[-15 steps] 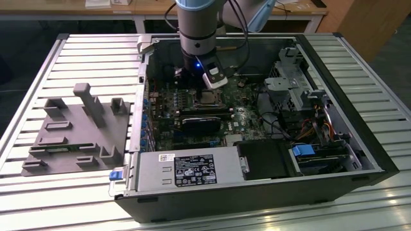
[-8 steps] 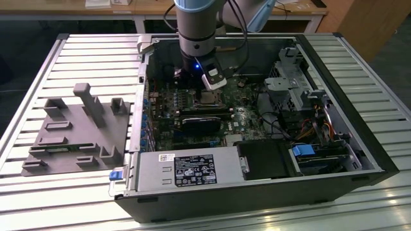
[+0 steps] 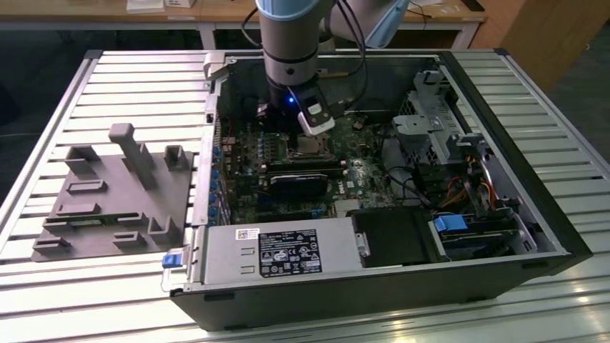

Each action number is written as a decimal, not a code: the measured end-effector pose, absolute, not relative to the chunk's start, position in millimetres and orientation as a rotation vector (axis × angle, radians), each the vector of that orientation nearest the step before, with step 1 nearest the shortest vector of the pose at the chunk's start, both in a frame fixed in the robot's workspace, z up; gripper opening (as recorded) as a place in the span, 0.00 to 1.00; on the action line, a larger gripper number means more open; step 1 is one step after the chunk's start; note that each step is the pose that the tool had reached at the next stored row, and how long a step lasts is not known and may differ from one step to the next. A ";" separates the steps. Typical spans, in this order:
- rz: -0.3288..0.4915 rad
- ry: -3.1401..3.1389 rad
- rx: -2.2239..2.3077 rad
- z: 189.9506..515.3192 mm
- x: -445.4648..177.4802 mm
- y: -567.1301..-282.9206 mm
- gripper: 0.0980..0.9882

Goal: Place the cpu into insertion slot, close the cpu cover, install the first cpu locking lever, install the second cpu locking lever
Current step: 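Close the cpu cover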

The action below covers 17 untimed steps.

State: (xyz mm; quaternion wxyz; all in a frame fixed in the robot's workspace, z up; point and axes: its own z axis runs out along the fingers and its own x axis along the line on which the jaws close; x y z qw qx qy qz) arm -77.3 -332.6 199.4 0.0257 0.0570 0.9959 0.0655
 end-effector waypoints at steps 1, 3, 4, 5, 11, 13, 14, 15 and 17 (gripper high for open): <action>0.202 3.079 0.176 199.2 -77.3 -332.6 0.01; 0.202 3.079 0.177 199.0 -76.8 -332.5 0.01; 0.203 3.079 0.176 198.8 -75.5 -332.5 0.01; 0.203 3.078 0.176 198.7 -74.8 -332.5 0.01; 0.203 3.079 0.177 199.6 -73.5 -332.5 0.01; 0.203 3.078 0.177 202.3 -73.5 -332.5 0.01; 0.203 3.078 0.177 204.2 -73.5 -332.5 0.01; 0.203 3.078 0.177 206.1 -73.5 -332.5 0.01; 0.202 3.079 0.176 209.0 -73.5 -332.5 0.01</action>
